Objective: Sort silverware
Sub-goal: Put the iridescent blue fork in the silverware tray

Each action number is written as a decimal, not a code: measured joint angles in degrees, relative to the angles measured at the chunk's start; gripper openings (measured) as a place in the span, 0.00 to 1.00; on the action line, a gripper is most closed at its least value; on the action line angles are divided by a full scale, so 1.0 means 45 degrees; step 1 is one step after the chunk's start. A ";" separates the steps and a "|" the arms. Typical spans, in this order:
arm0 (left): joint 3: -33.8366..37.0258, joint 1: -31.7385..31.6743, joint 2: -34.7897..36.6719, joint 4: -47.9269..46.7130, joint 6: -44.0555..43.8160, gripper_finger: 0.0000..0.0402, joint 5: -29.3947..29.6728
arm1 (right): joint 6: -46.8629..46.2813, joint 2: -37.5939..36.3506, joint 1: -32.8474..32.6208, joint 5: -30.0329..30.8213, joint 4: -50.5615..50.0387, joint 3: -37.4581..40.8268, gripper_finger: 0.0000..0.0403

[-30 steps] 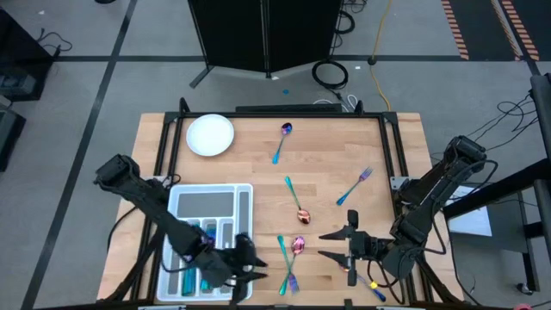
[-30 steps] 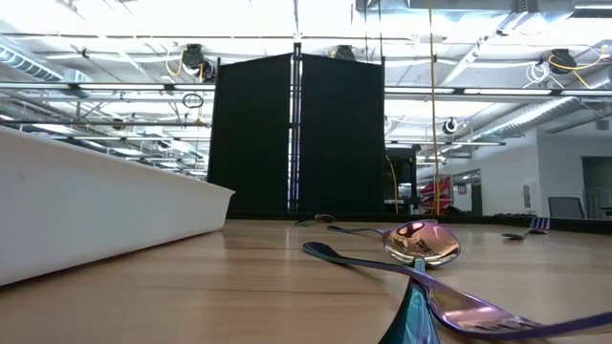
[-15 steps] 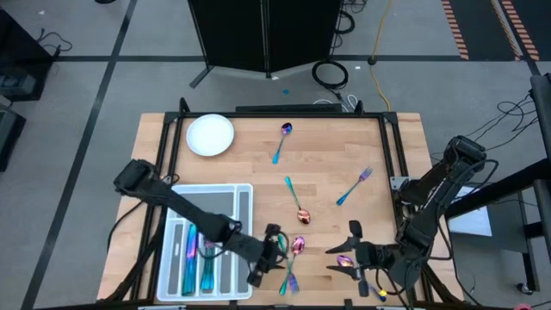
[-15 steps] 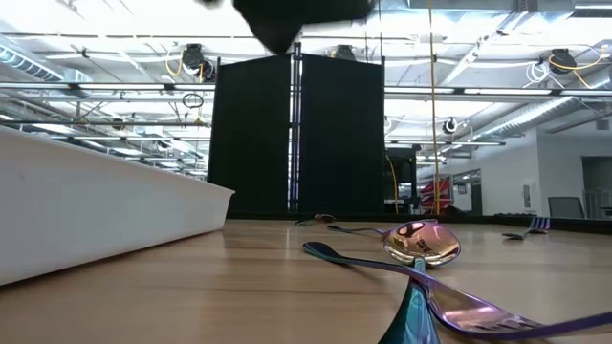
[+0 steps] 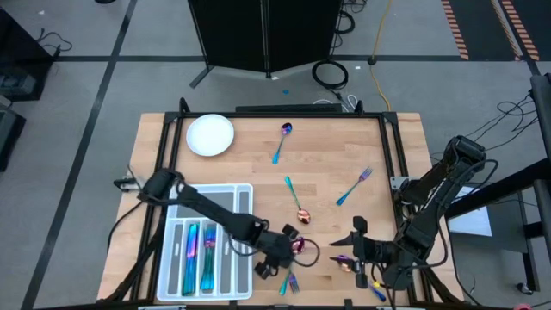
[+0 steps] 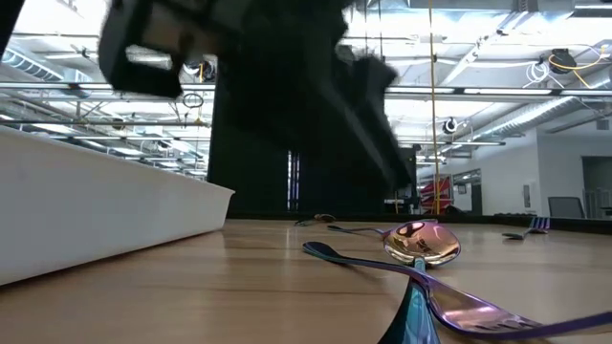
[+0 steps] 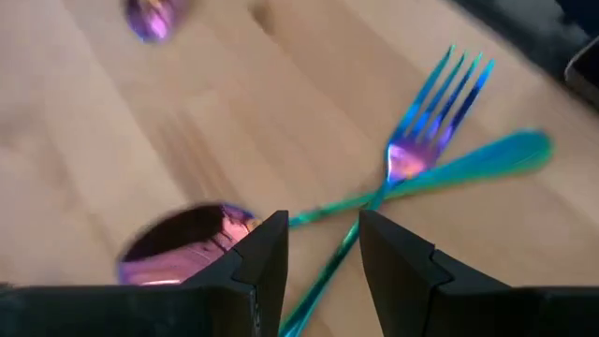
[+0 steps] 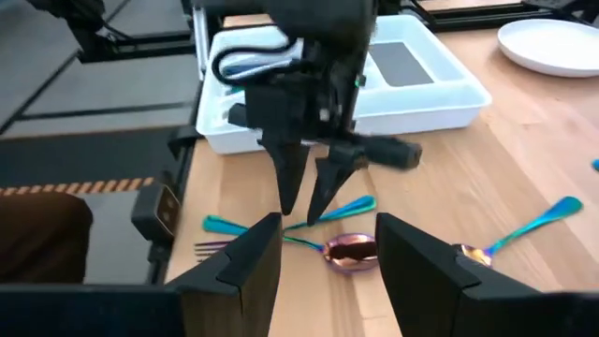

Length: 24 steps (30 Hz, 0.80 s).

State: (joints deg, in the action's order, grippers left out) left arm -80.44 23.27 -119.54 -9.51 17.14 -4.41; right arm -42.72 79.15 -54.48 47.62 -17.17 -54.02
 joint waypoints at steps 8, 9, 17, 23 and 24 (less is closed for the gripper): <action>-0.1186 -0.0259 -0.0861 -0.1345 0.0663 0.34 -0.1362 | 0.0078 0.0000 0.0000 0.0025 -0.0369 0.0000 0.40; -0.1200 -0.0259 -0.0873 -0.1492 0.0786 0.34 -0.1363 | 0.0090 0.0000 0.0000 0.0034 -0.0370 0.0000 0.40; -0.1219 -0.0259 -0.0957 -0.2001 0.1281 0.34 -0.0757 | 0.0299 0.0000 0.0000 0.0063 -0.0423 0.0000 0.40; -0.1219 -0.0254 -0.1030 -0.2401 0.1663 0.34 -0.0537 | 0.0306 0.0000 0.0090 0.0073 -0.0410 0.0000 0.40; -0.1219 -0.0254 -0.1035 -0.2438 0.1652 0.34 -0.0523 | 0.0306 0.0000 0.0120 0.0076 -0.0413 0.0000 0.40</action>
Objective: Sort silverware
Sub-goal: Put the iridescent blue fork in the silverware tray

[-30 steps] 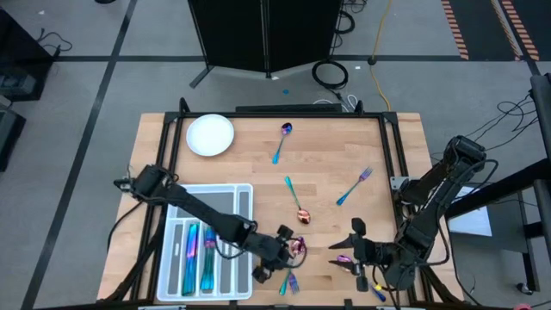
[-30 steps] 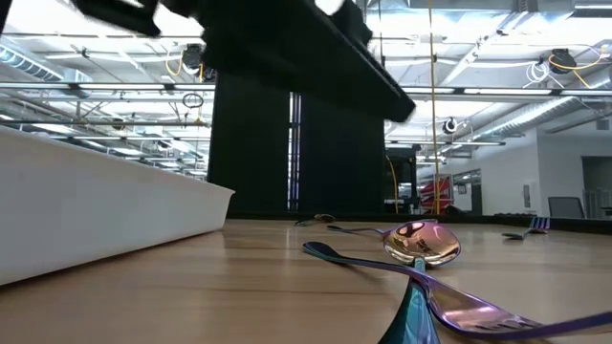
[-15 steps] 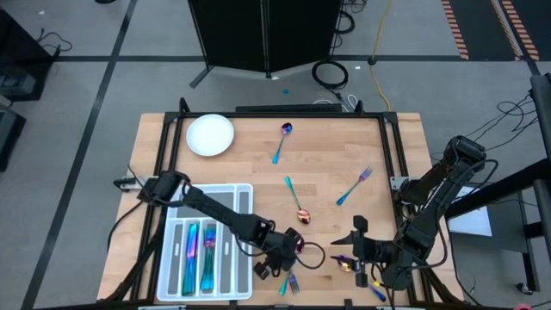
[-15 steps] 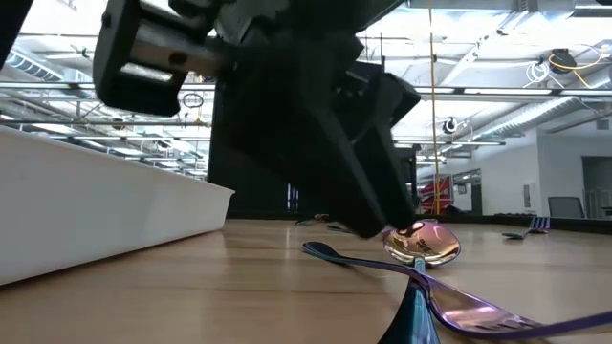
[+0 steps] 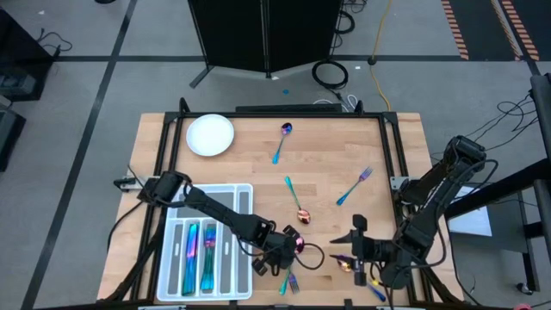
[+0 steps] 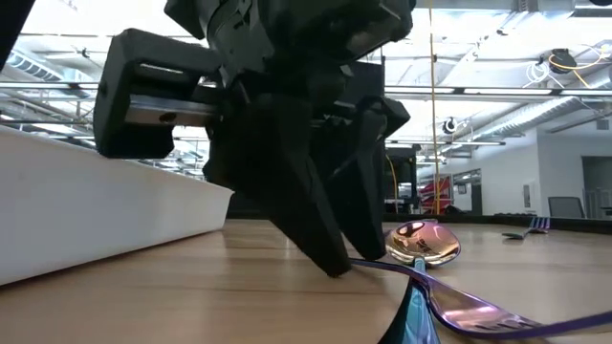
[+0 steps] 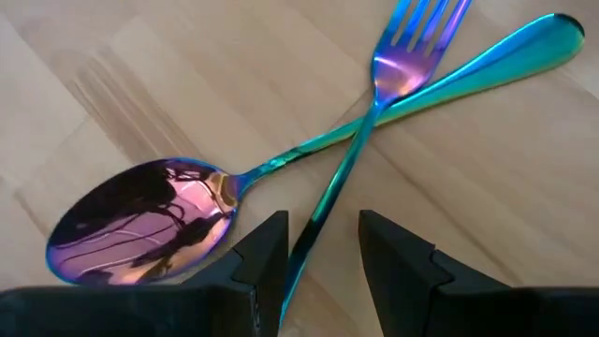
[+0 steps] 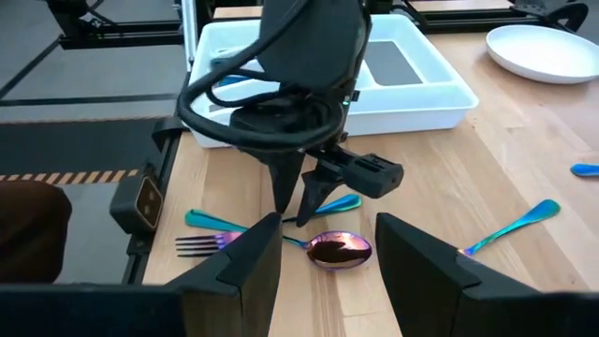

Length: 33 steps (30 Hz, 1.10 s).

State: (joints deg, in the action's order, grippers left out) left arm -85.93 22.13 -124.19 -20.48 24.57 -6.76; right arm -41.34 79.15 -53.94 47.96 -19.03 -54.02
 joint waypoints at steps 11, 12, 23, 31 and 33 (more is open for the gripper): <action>0.0000 0.0000 -0.0093 -0.0027 -0.0008 0.34 -0.0027 | 0.0000 0.0000 0.0167 -0.0008 0.0015 0.0000 0.40; 0.0000 0.0000 -0.0120 -0.0016 -0.0010 0.34 -0.0060 | 0.0000 0.0000 0.0167 -0.0008 0.0028 0.0000 0.40; -0.0034 -0.0010 -0.0269 -0.0078 -0.0032 0.27 -0.0216 | 0.0000 0.0000 0.0167 -0.0017 0.0083 0.0000 0.40; -0.0024 0.0000 -0.0292 -0.0075 -0.0052 0.12 -0.0194 | 0.0000 0.0000 0.0167 -0.0017 0.0078 0.0000 0.40; -0.0024 0.0003 -0.0293 -0.0057 -0.0047 0.09 -0.0134 | 0.0000 0.0000 0.0167 -0.0017 0.0078 0.0000 0.40</action>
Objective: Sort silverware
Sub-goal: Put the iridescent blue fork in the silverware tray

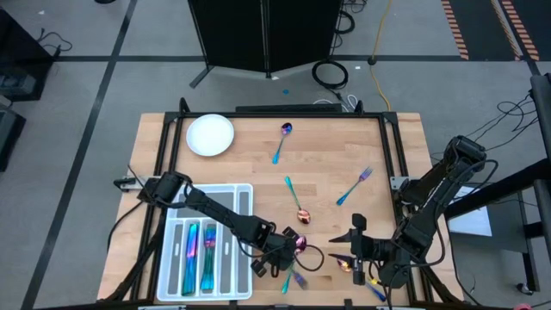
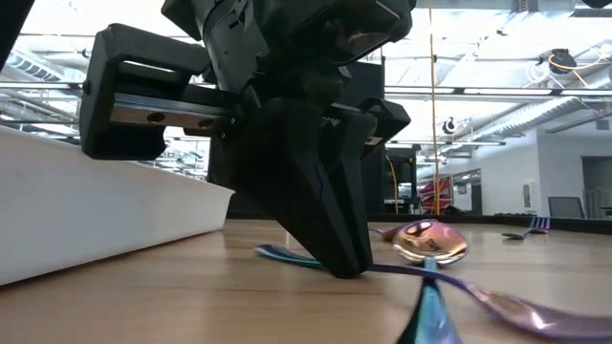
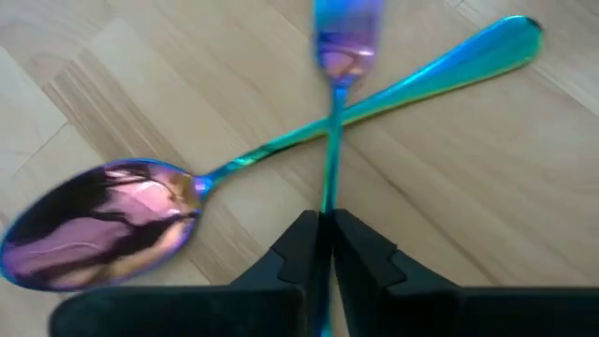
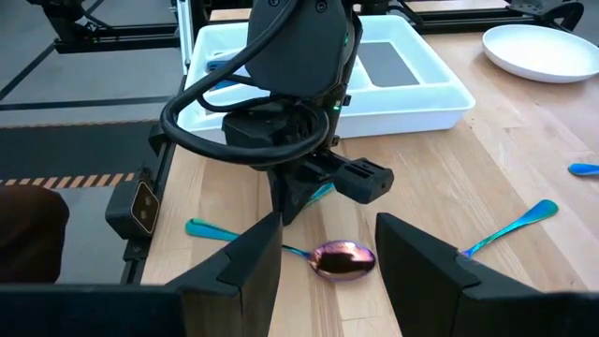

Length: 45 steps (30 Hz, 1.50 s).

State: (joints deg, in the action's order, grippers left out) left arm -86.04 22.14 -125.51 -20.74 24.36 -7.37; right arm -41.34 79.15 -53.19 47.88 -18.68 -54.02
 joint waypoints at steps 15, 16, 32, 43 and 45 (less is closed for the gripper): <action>0.0067 -0.0021 0.0698 0.0712 0.0136 0.03 0.0327 | 0.0000 0.0000 0.0000 -0.0010 0.0012 0.0000 0.40; 0.0063 -0.0008 0.0777 0.0790 0.0136 0.03 0.0314 | 0.0000 0.0000 0.0000 -0.0010 0.0015 0.0003 0.40; 0.0038 -0.0003 0.3165 0.1204 -0.0121 0.03 0.0215 | -0.0039 0.0000 0.0000 -0.0059 0.0088 0.0000 0.40; 0.0024 -0.0188 0.4111 -0.0079 -0.5651 0.03 0.1805 | -0.0021 0.0000 0.0000 -0.0053 0.0107 0.0002 0.40; 0.0024 -0.0222 0.4162 -0.0954 -0.6798 0.03 0.1861 | -0.0015 0.0000 0.0000 -0.0053 0.0107 0.0000 0.40</action>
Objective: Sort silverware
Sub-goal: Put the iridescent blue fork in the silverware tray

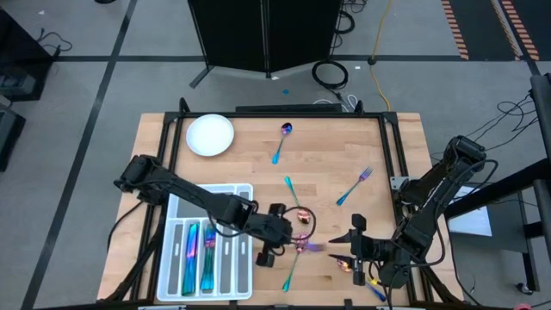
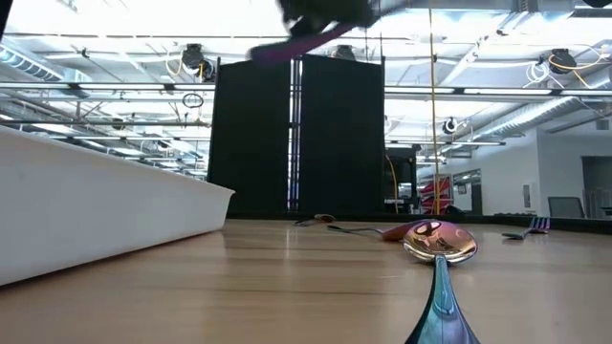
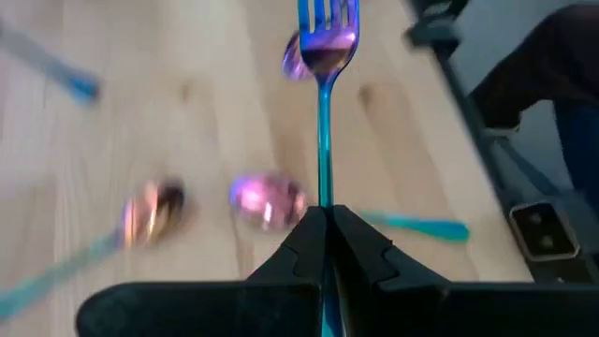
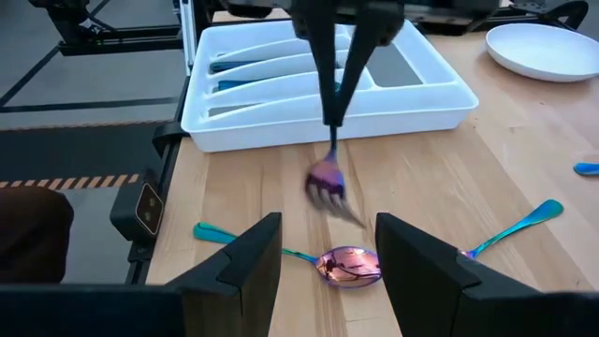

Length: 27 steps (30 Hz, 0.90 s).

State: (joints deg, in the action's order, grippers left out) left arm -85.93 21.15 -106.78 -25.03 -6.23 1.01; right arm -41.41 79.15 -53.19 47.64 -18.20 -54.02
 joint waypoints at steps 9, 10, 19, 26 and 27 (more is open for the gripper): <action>0.0000 0.0401 0.0013 -0.4151 -0.4612 0.03 0.0731 | 0.0192 -0.0056 0.0000 0.0091 0.0001 0.0000 0.40; 0.0000 0.0511 0.0070 -0.4617 -0.5387 0.03 0.0869 | 0.0271 -0.0101 0.0000 0.0083 0.0005 0.0000 0.40; 0.0000 0.2088 0.0790 -0.9785 -1.2831 0.03 0.3635 | 0.1033 -0.0671 0.0210 0.0132 0.0119 0.0000 0.40; 0.0005 0.3810 0.0986 -1.1889 -1.7504 0.03 0.4496 | 0.2899 -0.0685 0.0597 0.0074 0.1155 0.0000 0.40; 0.0005 0.4079 0.0986 -1.2026 -1.8159 0.03 0.4711 | 0.3215 -0.0685 0.0666 0.0070 0.1352 0.0000 0.40</action>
State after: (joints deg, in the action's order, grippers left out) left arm -85.91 39.50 -102.35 -79.15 -87.94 22.21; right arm -26.94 76.07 -50.19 47.95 -12.11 -54.02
